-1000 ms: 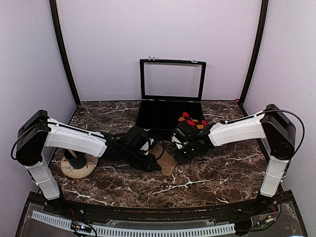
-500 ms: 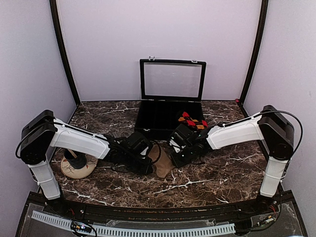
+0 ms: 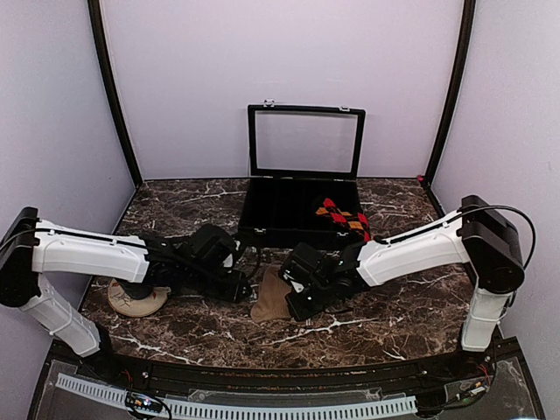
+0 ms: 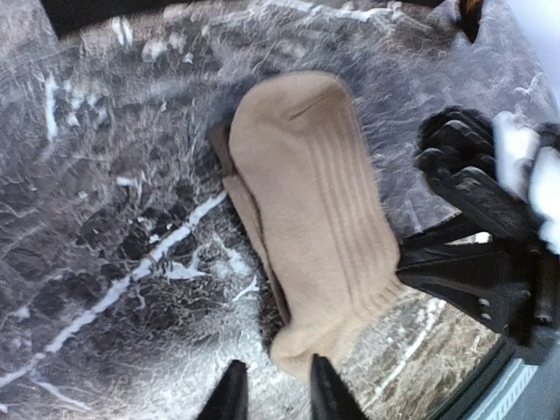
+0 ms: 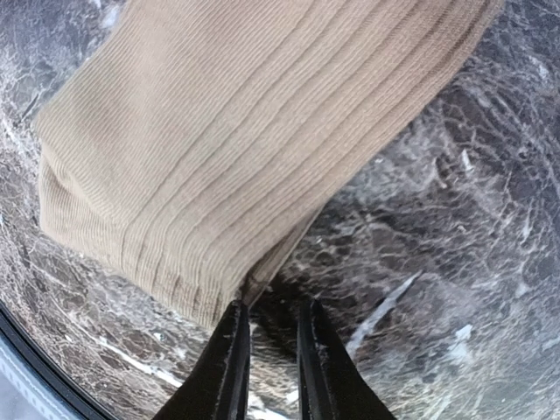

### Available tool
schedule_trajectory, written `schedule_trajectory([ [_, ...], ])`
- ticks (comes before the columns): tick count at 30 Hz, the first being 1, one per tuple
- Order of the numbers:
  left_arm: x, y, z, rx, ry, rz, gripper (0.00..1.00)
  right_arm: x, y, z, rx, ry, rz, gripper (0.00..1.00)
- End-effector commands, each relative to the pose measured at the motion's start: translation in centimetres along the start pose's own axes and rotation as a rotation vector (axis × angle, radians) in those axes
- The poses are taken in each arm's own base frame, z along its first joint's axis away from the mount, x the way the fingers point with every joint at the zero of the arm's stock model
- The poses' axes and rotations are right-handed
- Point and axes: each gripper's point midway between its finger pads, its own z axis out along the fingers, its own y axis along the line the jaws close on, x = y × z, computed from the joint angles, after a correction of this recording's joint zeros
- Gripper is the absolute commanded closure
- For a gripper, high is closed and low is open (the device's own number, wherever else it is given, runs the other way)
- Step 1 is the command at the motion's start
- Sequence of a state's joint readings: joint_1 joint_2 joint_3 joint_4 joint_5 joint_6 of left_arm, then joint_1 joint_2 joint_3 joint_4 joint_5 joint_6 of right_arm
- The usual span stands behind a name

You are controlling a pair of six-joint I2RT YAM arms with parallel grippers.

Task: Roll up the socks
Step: Move the sock to the center of the board.

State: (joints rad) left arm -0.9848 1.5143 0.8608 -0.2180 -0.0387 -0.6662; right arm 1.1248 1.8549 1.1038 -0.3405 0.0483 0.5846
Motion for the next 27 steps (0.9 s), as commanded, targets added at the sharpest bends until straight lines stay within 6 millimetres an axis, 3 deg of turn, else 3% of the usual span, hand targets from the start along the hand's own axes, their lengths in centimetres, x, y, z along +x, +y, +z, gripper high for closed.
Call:
schedule_trajectory([
  [1,0.0,0.8,-2.7,-0.003,-0.067,0.081,0.67,-2.2,0.3,-1.7,0.032,-0.079,0.025,0.79],
  [5,0.0,-0.8,-4.3,0.087,-0.117,0.178,0.55,-2.8,-0.6,-2.8,0.083,-0.112,0.013,0.7],
  [11,1.0,-2.2,-4.7,0.137,-0.109,0.328,0.51,-4.6,-2.0,-5.9,0.129,-0.258,-0.031,0.28],
  [13,1.2,-2.4,-4.6,0.143,-0.095,0.375,0.51,-5.8,-2.7,-7.4,0.155,-0.332,-0.03,0.01],
  [15,1.4,-2.9,-4.5,0.152,-0.078,0.429,0.51,-6.8,-4.1,-8.7,0.205,-0.399,0.01,0.0],
  [17,1.7,-3.2,-4.3,0.155,-0.054,0.483,0.51,-8.3,-5.9,-11.3,0.29,-0.51,0.088,0.0],
  [19,2.1,-3.6,-4.0,0.157,-0.027,0.541,0.51,-9.3,-6.1,-12.6,0.288,-0.56,0.07,0.0],
  [21,2.6,-3.8,-3.6,0.152,0.003,0.603,0.5,-10.3,-6.4,-13.3,0.259,-0.577,0.06,0.09],
  [24,3.6,-3.9,-2.6,0.132,0.059,0.699,0.51,-11.0,-8.8,-13.6,0.272,-0.565,0.095,0.26],
  [27,4.5,-4.0,-1.5,0.102,0.099,0.785,0.52,-10.9,-10.1,-13.5,0.289,-0.546,0.108,0.31],
])
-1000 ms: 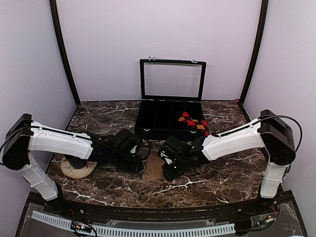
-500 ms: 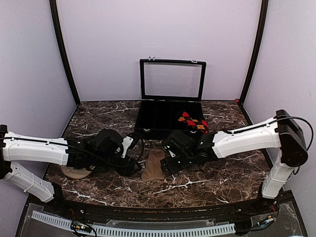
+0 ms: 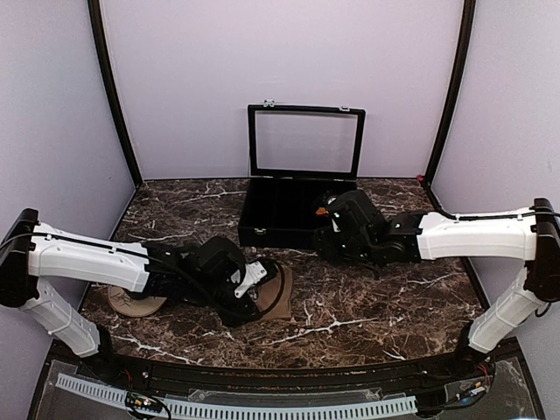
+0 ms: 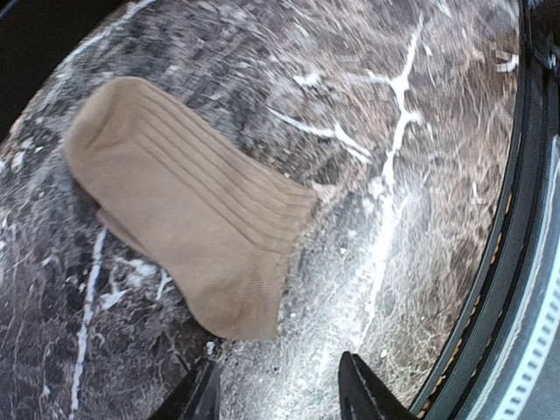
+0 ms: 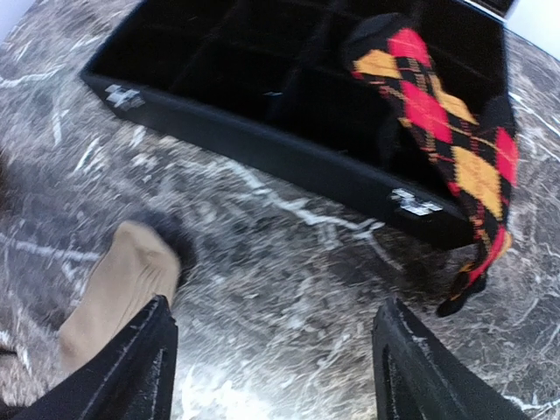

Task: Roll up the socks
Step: Move the sock to the center of the board.

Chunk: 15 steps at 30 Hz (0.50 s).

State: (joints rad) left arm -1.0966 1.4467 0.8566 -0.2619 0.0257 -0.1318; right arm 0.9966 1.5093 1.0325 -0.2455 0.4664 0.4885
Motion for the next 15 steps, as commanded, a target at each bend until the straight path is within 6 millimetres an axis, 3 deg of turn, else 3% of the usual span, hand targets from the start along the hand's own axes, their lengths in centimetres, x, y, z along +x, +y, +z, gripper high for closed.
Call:
schedule_trajectory([
  [1,1.4,-0.7,1.0,-0.011,0.093,0.19,0.52,-0.7,-2.1,0.2,0.031,-0.012,0.009,0.31],
  [5,2.3,-0.2,2.2,-0.075,0.14,0.283,0.52,-0.4,-2.5,0.1,0.021,-0.005,0.017,0.32],
  [15,1.8,1.1,3.4,-0.173,0.136,0.428,0.53,0.1,-2.8,0.2,0.011,0.022,0.015,0.32],
])
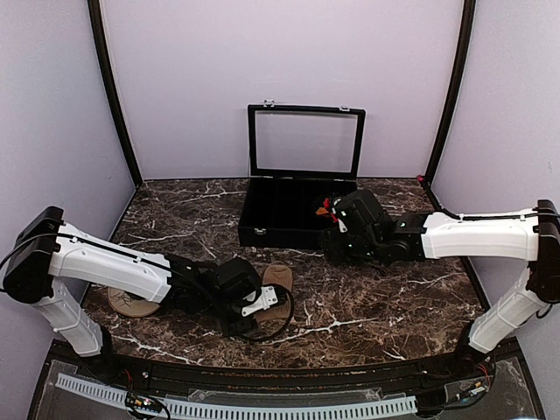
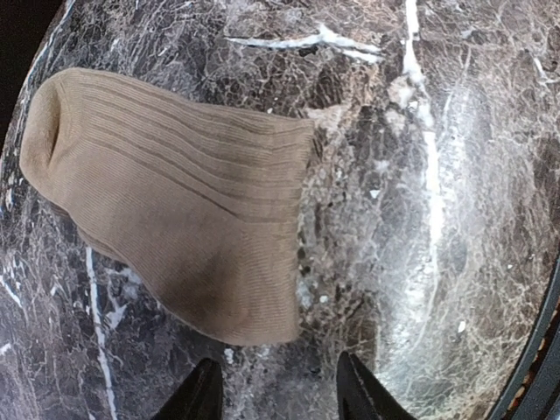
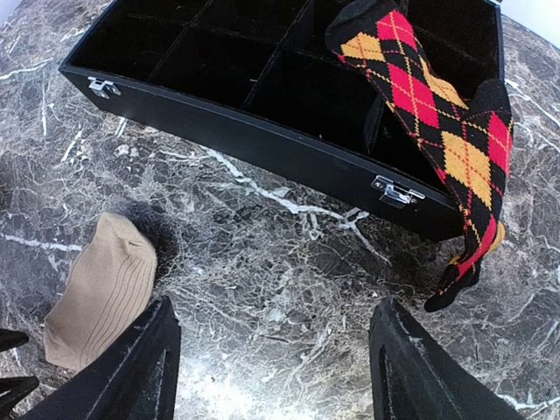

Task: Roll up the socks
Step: Move the sock to the center of the board, then roll the sock at the center of the board.

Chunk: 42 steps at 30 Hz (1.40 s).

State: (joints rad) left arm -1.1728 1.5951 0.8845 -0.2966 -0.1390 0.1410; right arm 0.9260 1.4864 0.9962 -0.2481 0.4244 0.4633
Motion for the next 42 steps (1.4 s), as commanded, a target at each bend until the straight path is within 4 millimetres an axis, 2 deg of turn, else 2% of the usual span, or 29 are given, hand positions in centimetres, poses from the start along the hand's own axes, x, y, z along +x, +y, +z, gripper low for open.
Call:
schedule_trajectory([
  [1,-1.0,0.8,0.2,-0.055,-0.012,0.086,0.53,-0.3,-0.3,-0.4,-0.013,-0.005,0.003,0.32],
  [14,-2.1,0.7,0.9,-0.055,-0.053,0.14,0.54,0.2,-0.3,0.0,-0.021,0.019,0.006,0.32],
  [23,-1.7,0.1,2.2,-0.037,-0.024,0.177,0.56,0.3,-0.7,0.0,-0.015,0.02,0.007,0.31],
  [27,-1.0,0.4,3.1,-0.055,0.016,0.189,0.59,0.5,-1.0,0.0,-0.01,0.024,0.009,0.31],
  [32,-0.2,0.2,4.1,-0.05,0.059,0.203,0.72,0.5,-1.3,0.1,-0.005,0.029,0.008,0.31],
  [37,0.6,-0.3,4.3,-0.022,0.097,0.197,1.0,0.4,-1.6,0.0,0.0,0.028,0.007,0.32],
  [42,1.0,-0.8,3.7,0.018,0.127,0.152,1.0,0.3,-1.5,0.0,-0.008,0.028,-0.005,0.32],
])
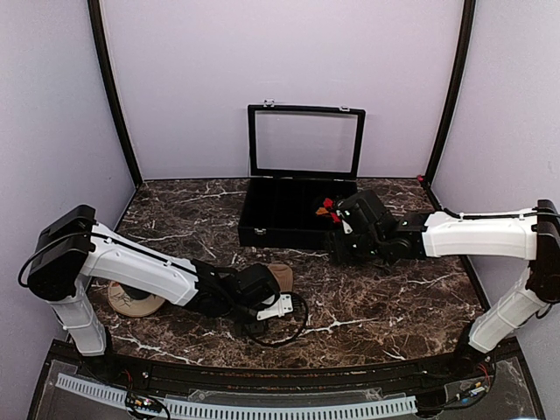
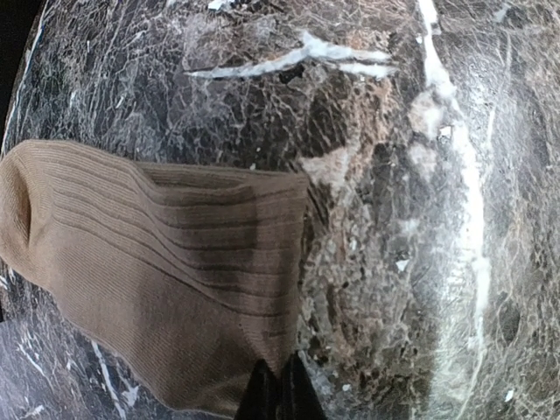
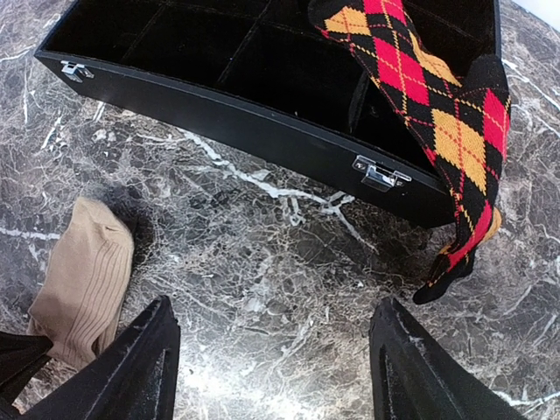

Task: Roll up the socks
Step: Roll the sock at the center of the board.

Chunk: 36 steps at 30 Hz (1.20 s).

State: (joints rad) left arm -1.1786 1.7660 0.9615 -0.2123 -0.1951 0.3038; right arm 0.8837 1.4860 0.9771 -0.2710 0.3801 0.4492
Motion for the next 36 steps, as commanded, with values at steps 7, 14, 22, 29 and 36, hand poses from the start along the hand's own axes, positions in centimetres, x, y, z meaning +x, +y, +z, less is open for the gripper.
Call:
schedule_trajectory([
  [7,0.7,-2.8,-1.8,0.218,0.096,-0.092,1.0,0.3,0.7,-0.5,-0.071,0.008,-0.052,0.35],
  [14,-0.3,-3.1,-3.3,0.45,0.125,-0.248,1.0,2.4,1.3,-0.9,-0.154,0.03,-0.084,0.4],
  [22,-0.9,-2.1,-4.4,0.688,0.112,-0.433,1.0,4.9,3.0,-2.2,-0.278,0.048,-0.156,0.49],
  [29,-1.5,-3.3,-4.5,0.87,0.12,-0.51,1.0,6.9,6.4,-3.8,-0.362,0.038,-0.274,0.51],
  [36,-2.1,-2.5,-5.3,0.998,0.069,-0.616,1.0,8.2,9.8,-5.8,-0.465,0.014,-0.374,0.53],
])
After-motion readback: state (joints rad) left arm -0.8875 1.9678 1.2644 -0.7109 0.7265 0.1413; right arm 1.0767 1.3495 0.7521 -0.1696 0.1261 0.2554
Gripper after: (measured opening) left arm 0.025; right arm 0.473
